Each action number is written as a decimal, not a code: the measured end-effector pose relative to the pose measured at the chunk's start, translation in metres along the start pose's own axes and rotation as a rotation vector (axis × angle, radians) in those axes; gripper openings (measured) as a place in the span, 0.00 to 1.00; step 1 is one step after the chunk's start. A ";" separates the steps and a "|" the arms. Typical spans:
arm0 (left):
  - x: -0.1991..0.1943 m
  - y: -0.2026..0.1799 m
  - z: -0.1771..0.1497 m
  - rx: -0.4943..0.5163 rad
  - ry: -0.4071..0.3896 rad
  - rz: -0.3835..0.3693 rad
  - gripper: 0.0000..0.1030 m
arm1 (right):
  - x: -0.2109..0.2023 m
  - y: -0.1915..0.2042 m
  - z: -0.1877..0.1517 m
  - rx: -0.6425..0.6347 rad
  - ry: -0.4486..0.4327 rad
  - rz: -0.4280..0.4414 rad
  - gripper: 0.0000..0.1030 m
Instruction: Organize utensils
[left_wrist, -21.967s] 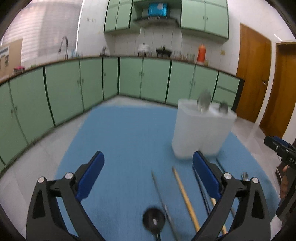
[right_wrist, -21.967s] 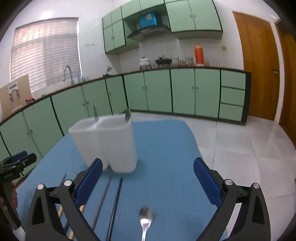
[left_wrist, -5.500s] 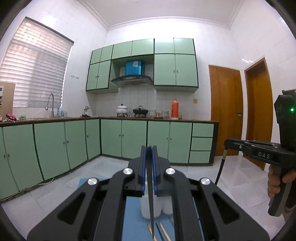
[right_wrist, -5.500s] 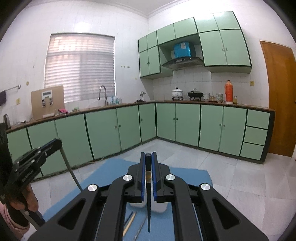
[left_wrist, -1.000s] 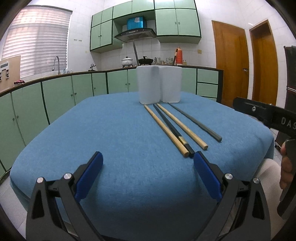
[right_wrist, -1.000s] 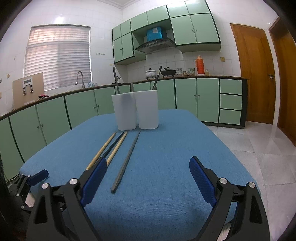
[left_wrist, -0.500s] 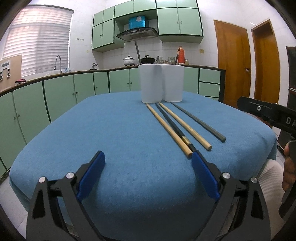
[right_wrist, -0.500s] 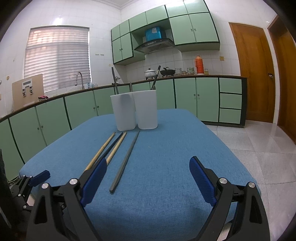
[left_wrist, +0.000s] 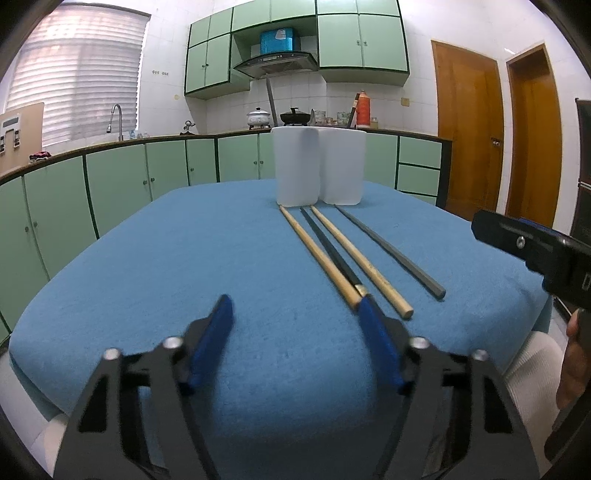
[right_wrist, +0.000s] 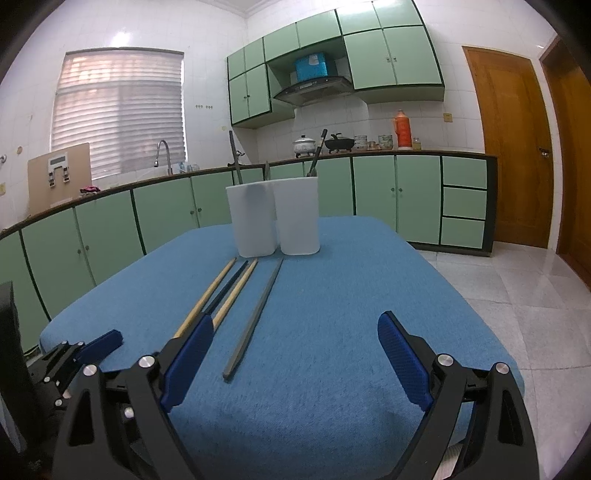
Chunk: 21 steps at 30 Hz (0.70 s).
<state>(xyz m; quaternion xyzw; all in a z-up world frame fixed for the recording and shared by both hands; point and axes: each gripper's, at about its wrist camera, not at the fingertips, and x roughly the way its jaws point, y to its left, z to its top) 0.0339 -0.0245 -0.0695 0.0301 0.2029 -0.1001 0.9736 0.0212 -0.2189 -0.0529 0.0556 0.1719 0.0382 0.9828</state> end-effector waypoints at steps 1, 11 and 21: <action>0.001 0.001 0.000 -0.002 0.000 0.013 0.55 | 0.000 0.000 0.000 -0.001 0.000 0.000 0.86; -0.005 0.009 0.001 -0.043 -0.009 0.015 0.57 | 0.003 0.000 -0.001 0.005 0.002 0.000 0.86; 0.004 0.001 0.000 -0.040 -0.009 0.002 0.36 | 0.001 -0.001 0.000 -0.010 -0.006 0.002 0.86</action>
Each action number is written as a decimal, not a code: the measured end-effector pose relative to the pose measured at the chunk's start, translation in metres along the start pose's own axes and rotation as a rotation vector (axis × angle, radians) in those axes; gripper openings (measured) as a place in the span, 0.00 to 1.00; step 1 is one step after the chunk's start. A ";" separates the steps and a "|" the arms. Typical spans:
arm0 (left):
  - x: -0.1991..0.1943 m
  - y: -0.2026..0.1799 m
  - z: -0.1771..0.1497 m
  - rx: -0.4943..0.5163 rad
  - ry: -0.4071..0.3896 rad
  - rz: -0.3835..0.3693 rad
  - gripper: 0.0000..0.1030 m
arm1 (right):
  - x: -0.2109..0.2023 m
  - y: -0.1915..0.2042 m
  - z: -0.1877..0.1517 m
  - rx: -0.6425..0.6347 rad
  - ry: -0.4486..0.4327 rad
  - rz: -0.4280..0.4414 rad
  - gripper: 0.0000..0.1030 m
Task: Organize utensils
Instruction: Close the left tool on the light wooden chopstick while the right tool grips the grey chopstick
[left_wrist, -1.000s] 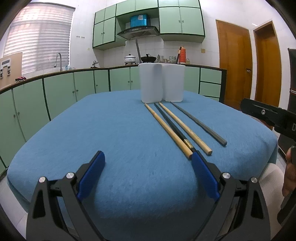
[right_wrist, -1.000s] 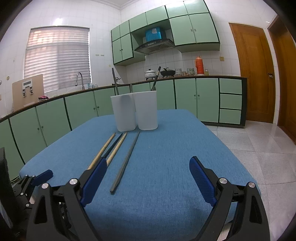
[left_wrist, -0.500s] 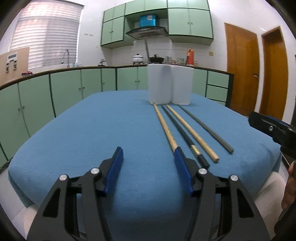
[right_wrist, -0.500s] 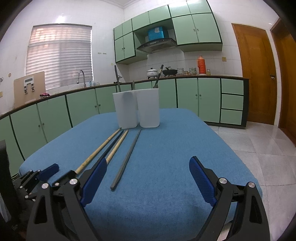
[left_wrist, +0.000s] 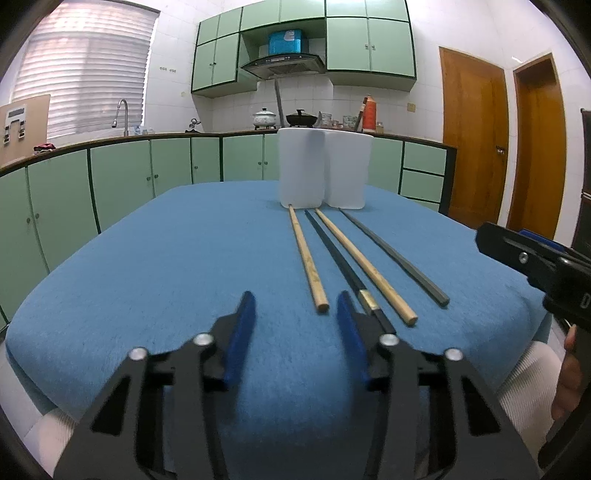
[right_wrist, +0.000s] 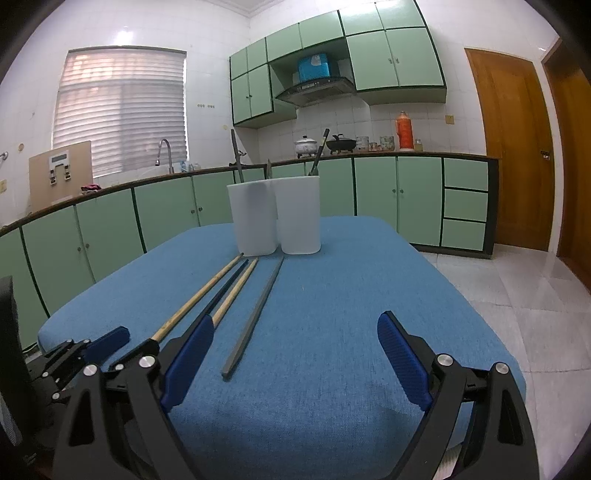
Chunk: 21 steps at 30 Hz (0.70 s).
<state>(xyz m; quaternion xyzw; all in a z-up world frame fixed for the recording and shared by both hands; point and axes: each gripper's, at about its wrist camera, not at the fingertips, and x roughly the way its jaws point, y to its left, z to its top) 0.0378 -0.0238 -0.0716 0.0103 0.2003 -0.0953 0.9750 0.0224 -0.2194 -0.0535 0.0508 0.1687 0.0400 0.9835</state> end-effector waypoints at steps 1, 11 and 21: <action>0.000 0.000 0.000 -0.002 -0.001 -0.001 0.34 | 0.001 0.000 0.000 -0.001 0.000 0.000 0.86; 0.001 -0.005 -0.002 0.004 -0.012 -0.011 0.06 | 0.005 0.002 -0.002 -0.009 0.017 0.014 0.80; -0.009 -0.004 -0.002 0.007 -0.035 -0.022 0.06 | 0.011 0.017 -0.012 -0.010 0.069 0.043 0.45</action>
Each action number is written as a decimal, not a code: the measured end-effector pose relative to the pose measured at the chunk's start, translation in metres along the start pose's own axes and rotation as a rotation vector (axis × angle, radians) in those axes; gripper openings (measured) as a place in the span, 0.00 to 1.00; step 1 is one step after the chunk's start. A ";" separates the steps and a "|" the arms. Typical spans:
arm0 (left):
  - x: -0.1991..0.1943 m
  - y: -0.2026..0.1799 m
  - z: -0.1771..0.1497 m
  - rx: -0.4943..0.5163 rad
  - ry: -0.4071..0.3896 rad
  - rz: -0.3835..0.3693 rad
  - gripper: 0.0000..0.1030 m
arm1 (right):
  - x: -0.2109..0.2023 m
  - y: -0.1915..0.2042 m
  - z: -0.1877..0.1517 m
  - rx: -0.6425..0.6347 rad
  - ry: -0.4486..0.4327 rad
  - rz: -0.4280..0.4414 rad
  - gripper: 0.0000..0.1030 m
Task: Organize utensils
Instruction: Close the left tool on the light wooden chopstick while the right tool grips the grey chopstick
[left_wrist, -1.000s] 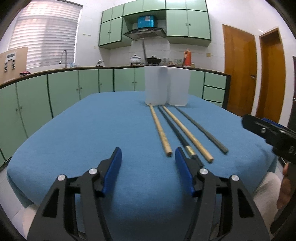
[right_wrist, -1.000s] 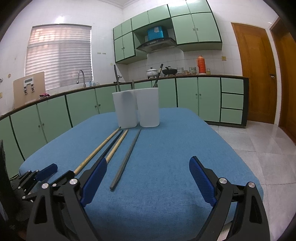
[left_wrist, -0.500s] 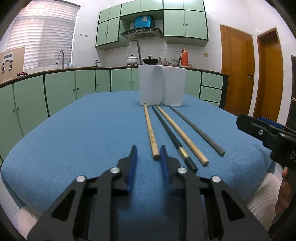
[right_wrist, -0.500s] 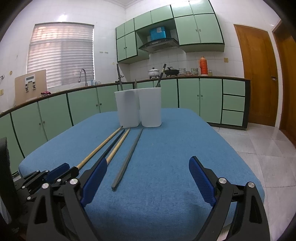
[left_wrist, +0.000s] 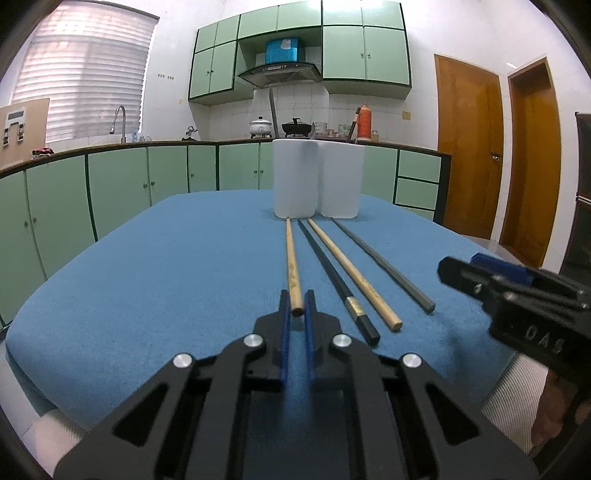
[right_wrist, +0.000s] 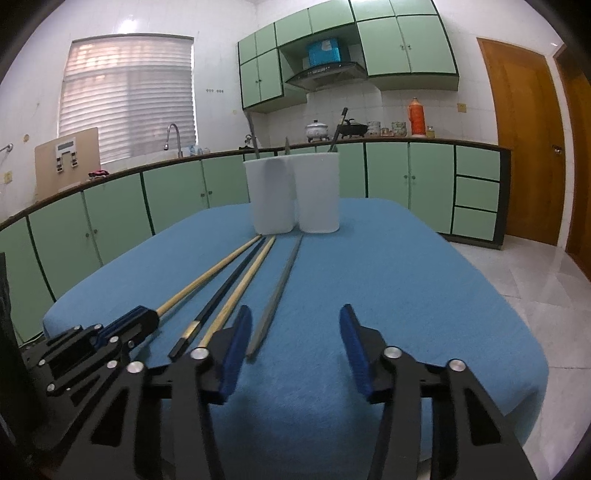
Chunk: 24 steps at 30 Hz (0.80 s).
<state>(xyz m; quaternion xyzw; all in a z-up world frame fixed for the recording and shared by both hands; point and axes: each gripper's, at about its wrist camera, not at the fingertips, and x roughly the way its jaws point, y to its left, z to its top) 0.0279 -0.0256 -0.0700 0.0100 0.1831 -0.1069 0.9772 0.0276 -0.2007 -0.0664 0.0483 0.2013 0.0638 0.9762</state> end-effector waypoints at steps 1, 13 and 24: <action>-0.002 0.000 -0.001 0.003 -0.001 -0.001 0.06 | 0.000 0.002 -0.001 0.001 0.002 0.003 0.42; 0.006 0.001 -0.003 0.002 0.009 -0.013 0.07 | 0.010 0.022 -0.018 -0.034 0.030 0.025 0.24; 0.008 0.001 -0.007 0.002 -0.001 -0.015 0.07 | 0.012 0.032 -0.027 -0.067 -0.026 -0.004 0.09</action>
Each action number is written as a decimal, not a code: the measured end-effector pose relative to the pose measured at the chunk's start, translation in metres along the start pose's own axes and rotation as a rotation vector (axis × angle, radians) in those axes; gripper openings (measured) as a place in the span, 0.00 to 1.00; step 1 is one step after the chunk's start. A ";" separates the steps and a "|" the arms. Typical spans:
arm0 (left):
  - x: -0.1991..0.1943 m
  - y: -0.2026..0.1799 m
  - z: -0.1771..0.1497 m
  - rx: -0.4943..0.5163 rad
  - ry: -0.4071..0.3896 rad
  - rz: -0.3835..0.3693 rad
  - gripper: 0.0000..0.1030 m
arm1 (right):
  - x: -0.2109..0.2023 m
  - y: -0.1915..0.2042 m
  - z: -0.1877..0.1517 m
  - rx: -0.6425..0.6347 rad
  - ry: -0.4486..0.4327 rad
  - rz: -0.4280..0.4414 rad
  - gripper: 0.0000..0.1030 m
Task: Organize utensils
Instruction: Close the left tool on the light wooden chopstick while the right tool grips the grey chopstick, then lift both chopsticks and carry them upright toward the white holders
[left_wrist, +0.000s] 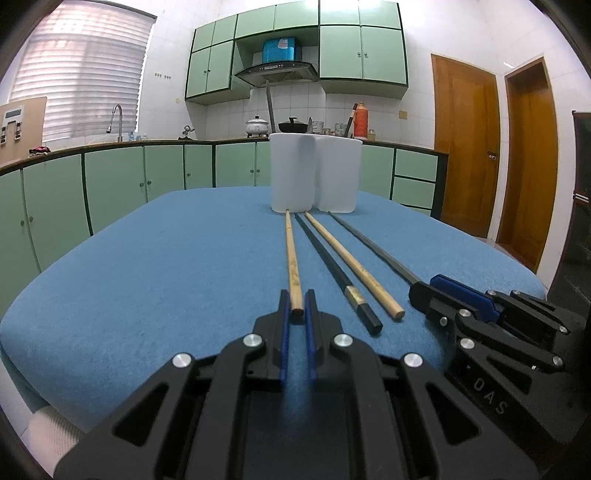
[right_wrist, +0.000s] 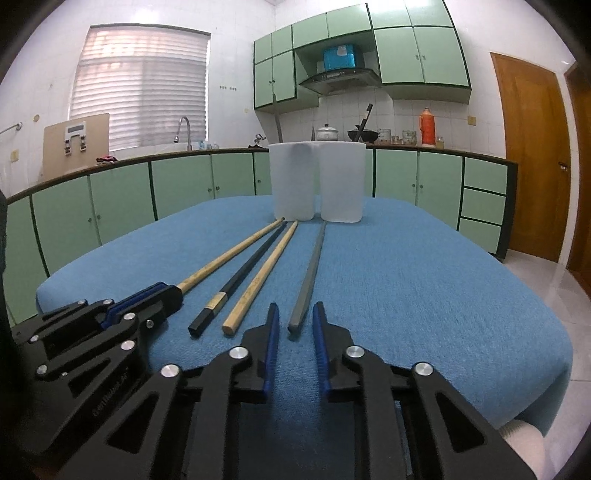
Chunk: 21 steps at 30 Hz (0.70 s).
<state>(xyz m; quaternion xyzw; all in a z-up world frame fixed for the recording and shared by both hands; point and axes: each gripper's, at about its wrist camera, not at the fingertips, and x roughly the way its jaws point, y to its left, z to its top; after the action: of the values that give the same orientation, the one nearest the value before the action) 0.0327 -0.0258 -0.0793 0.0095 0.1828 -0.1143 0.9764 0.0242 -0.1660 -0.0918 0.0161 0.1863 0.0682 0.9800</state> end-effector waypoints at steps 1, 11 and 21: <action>0.000 0.000 0.000 0.000 0.000 0.000 0.07 | 0.000 0.001 0.000 -0.007 -0.001 -0.001 0.09; -0.011 0.002 0.008 -0.008 -0.014 -0.007 0.06 | -0.013 -0.012 0.013 0.001 -0.032 -0.016 0.06; -0.046 0.011 0.049 0.008 -0.145 0.028 0.06 | -0.042 -0.035 0.055 0.033 -0.120 0.004 0.05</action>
<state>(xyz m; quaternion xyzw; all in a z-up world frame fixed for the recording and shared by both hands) 0.0105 -0.0076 -0.0171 0.0076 0.1109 -0.1017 0.9886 0.0100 -0.2070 -0.0276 0.0368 0.1282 0.0658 0.9889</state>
